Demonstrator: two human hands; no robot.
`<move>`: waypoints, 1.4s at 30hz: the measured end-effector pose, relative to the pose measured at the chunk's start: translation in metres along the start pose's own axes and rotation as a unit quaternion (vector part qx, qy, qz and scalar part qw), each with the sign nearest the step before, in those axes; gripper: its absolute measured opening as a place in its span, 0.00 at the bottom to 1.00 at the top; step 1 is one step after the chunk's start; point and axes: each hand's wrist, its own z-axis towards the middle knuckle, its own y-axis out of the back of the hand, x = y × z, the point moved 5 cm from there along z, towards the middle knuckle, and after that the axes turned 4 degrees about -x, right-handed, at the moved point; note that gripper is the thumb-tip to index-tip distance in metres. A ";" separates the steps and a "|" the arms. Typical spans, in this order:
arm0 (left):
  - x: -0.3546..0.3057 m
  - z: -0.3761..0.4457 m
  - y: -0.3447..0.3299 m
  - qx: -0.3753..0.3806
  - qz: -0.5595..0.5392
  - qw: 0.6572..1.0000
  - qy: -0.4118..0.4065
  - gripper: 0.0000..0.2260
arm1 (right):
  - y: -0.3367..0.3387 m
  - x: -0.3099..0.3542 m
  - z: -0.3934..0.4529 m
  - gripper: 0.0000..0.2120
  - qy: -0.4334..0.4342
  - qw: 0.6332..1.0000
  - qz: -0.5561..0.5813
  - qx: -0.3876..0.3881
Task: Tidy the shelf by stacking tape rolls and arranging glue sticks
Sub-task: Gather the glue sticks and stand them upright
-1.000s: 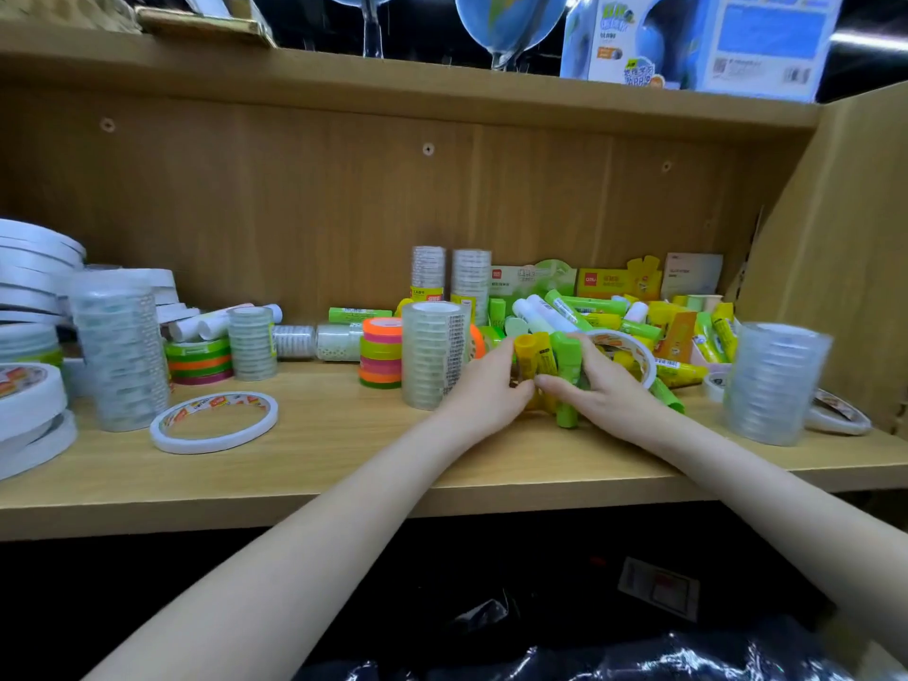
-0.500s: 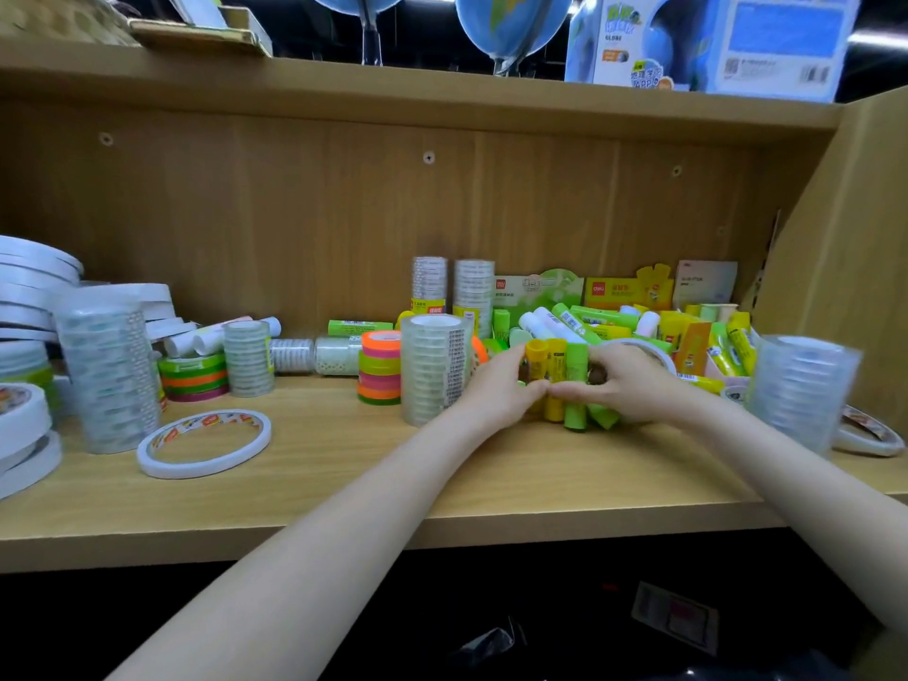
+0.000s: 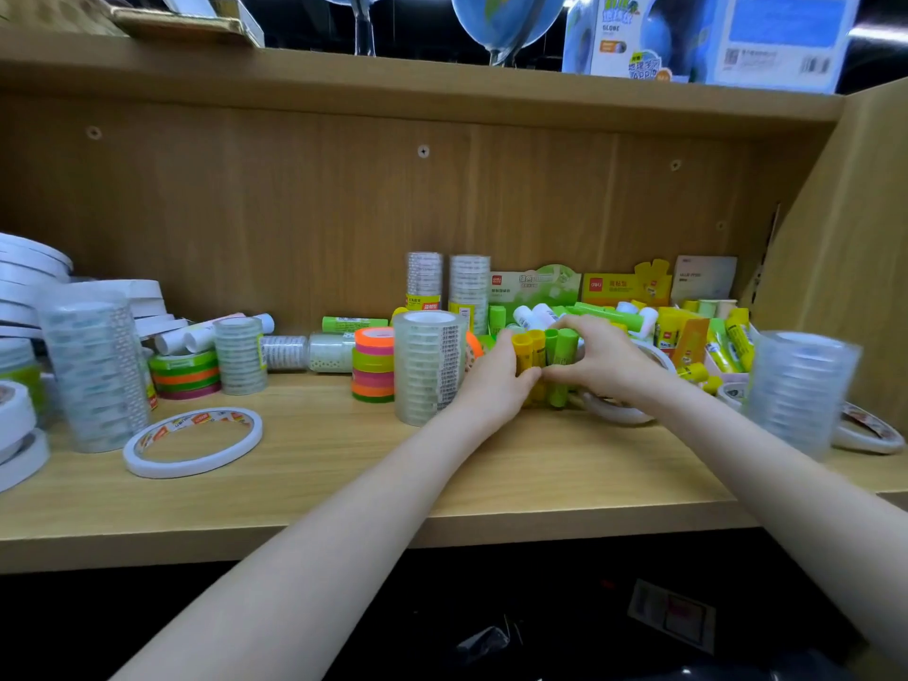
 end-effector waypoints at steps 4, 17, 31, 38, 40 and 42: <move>-0.004 0.003 -0.002 -0.027 0.059 0.998 0.004 0.19 | 0.010 0.001 -0.001 0.28 0.015 1.000 -0.024 0.012; -0.001 -0.001 -0.001 -0.017 0.012 1.000 -0.010 0.19 | 0.007 -0.003 -0.013 0.35 0.024 0.999 0.014 0.030; -0.010 -0.049 0.020 0.013 0.170 0.974 -0.147 0.16 | 0.039 0.011 -0.030 0.20 0.052 0.992 0.069 -0.087; 0.007 -0.093 0.100 -0.130 0.198 0.941 -0.241 0.16 | 0.028 0.079 -0.052 0.10 0.141 0.955 0.218 -0.144; 0.024 -0.101 0.132 -0.176 0.224 0.932 -0.226 0.15 | 0.017 0.115 -0.049 0.10 0.185 0.947 0.232 -0.125; 0.043 -0.107 0.167 -0.209 0.255 0.924 -0.195 0.14 | -0.004 0.152 -0.036 0.12 0.223 0.947 0.212 -0.090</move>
